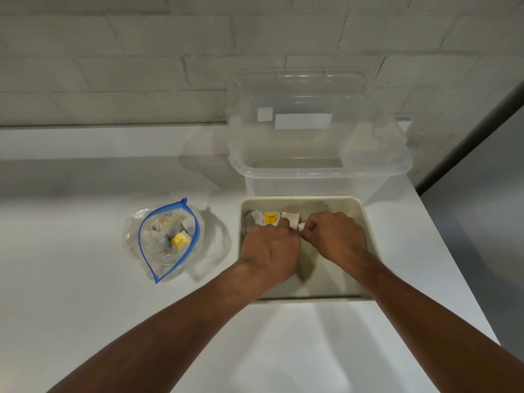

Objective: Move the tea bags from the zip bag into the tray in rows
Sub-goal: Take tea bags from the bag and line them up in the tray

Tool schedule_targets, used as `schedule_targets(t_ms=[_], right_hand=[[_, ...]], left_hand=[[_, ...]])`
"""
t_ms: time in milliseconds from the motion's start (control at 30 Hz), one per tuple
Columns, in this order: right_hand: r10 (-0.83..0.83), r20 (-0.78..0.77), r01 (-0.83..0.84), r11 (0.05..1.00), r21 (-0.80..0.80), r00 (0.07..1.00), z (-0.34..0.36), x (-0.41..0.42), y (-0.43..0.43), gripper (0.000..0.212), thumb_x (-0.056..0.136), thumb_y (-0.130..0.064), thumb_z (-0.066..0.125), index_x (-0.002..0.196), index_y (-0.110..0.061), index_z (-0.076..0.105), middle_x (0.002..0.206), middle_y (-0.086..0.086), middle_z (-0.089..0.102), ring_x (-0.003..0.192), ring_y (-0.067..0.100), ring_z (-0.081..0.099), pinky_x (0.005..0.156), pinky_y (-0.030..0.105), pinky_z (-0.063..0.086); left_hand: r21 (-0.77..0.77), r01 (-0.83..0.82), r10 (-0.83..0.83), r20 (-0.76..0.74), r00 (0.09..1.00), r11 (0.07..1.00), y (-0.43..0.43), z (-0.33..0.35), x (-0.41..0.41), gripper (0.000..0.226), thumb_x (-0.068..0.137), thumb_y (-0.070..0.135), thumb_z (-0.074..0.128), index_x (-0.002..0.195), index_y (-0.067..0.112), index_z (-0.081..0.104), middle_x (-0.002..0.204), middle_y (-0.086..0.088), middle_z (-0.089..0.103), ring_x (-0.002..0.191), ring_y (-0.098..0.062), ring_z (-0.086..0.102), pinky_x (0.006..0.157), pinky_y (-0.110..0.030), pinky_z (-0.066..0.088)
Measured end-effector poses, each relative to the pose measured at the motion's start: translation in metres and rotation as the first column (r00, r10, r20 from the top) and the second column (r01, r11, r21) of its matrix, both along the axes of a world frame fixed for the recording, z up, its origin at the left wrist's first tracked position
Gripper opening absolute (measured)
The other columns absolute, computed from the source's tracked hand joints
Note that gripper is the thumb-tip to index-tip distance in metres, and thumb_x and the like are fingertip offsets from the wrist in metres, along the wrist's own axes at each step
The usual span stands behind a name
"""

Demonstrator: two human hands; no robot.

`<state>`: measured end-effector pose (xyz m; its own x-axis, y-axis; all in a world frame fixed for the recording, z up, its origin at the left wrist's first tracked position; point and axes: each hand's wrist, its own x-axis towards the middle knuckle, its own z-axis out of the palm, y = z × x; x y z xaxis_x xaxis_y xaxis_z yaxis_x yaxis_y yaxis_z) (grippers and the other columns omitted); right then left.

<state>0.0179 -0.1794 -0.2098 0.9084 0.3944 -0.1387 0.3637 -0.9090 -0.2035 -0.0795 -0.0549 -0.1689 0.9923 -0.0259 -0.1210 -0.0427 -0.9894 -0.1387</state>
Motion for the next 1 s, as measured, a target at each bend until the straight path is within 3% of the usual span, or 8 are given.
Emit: schedule_targets(t_ms=[100, 200, 333, 533, 633, 833, 1000], right_hand=[[0.021, 0.079, -0.017, 0.999, -0.046, 0.997, -0.003, 0.002, -0.01, 0.016, 0.084, -0.046, 0.062, 0.089, -0.031, 0.062, 0.094, -0.009, 0.068, 0.084, 0.021, 0.065, 0.07, 0.028, 0.05], [0.106, 0.106, -0.094, 0.989, -0.118, 0.989, -0.008, 0.003, -0.016, 0.038, 0.082, -0.046, 0.07, 0.11, -0.027, 0.053, 0.114, -0.004, 0.06, 0.093, 0.024, 0.066, 0.075, 0.033, 0.053], [0.165, 0.109, -0.139, 0.967, -0.214, 0.98, -0.014, 0.002, -0.008, 0.037, 0.088, -0.035, 0.056, 0.125, -0.032, 0.052, 0.123, -0.007, 0.06, 0.098, 0.023, 0.067, 0.075, 0.032, 0.052], [0.134, 0.115, -0.116, 0.982, -0.149, 0.984, -0.009, 0.012, -0.008, 0.024, 0.091, -0.047, 0.048, 0.098, -0.033, 0.066, 0.094, -0.008, 0.07, 0.081, 0.02, 0.065, 0.062, 0.027, 0.042], [0.153, 0.07, -0.144, 0.982, -0.12, 0.986, -0.007, 0.016, -0.011, 0.029, 0.089, -0.06, 0.049, 0.099, -0.037, 0.063, 0.096, -0.013, 0.067, 0.084, 0.018, 0.065, 0.065, 0.027, 0.042], [0.085, -0.013, -0.085, 0.996, -0.02, 0.996, -0.001, 0.013, -0.007, 0.02, 0.086, -0.051, 0.057, 0.093, -0.034, 0.064, 0.096, -0.014, 0.066, 0.089, 0.016, 0.062, 0.071, 0.029, 0.048], [0.077, -0.135, -0.088, 0.993, -0.082, 0.988, 0.014, 0.024, -0.011, 0.01, 0.083, -0.046, 0.059, 0.084, -0.037, 0.063, 0.083, -0.015, 0.063, 0.077, 0.009, 0.057, 0.06, 0.025, 0.038]], left_hand=[[-0.005, -0.081, 0.081, 0.071, 0.994, 0.997, 0.015, 0.018, -0.012, 0.019, 0.084, 0.029, 0.059, 0.1, 0.024, 0.067, 0.095, 0.005, 0.065, 0.076, -0.018, 0.066, 0.054, -0.026, 0.02], [-0.02, -0.16, 0.161, 0.139, 0.977, 0.987, 0.033, 0.019, -0.02, 0.021, 0.094, 0.025, 0.048, 0.107, 0.025, 0.064, 0.104, 0.002, 0.063, 0.085, -0.023, 0.067, 0.06, -0.029, 0.031], [-0.003, -0.198, 0.196, 0.158, 0.968, 0.98, 0.049, 0.024, -0.022, 0.021, 0.096, 0.029, 0.048, 0.107, 0.024, 0.064, 0.1, 0.003, 0.065, 0.086, -0.022, 0.065, 0.061, -0.03, 0.03], [-0.067, -0.255, 0.264, 0.191, 0.945, 0.965, 0.071, 0.034, -0.03, 0.027, 0.096, 0.037, 0.046, 0.114, 0.03, 0.064, 0.105, 0.005, 0.063, 0.091, -0.023, 0.066, 0.065, -0.029, 0.037], [-0.127, -0.35, 0.369, 0.188, 0.91, 0.928, 0.105, 0.043, -0.039, 0.026, 0.094, 0.039, 0.046, 0.114, 0.034, 0.063, 0.112, 0.008, 0.065, 0.101, -0.025, 0.065, 0.075, -0.032, 0.044], [-0.135, -0.539, 0.55, 0.074, 0.832, 0.832, 0.165, 0.052, -0.05, 0.028, 0.092, 0.034, 0.048, 0.113, 0.045, 0.064, 0.117, 0.008, 0.064, 0.107, -0.026, 0.062, 0.081, -0.031, 0.043], [-0.134, -0.547, 0.551, -0.001, 0.834, 0.827, 0.184, 0.047, -0.05, 0.024, 0.09, 0.033, 0.051, 0.1, 0.049, 0.066, 0.109, 0.011, 0.065, 0.099, -0.021, 0.062, 0.074, -0.028, 0.041]])
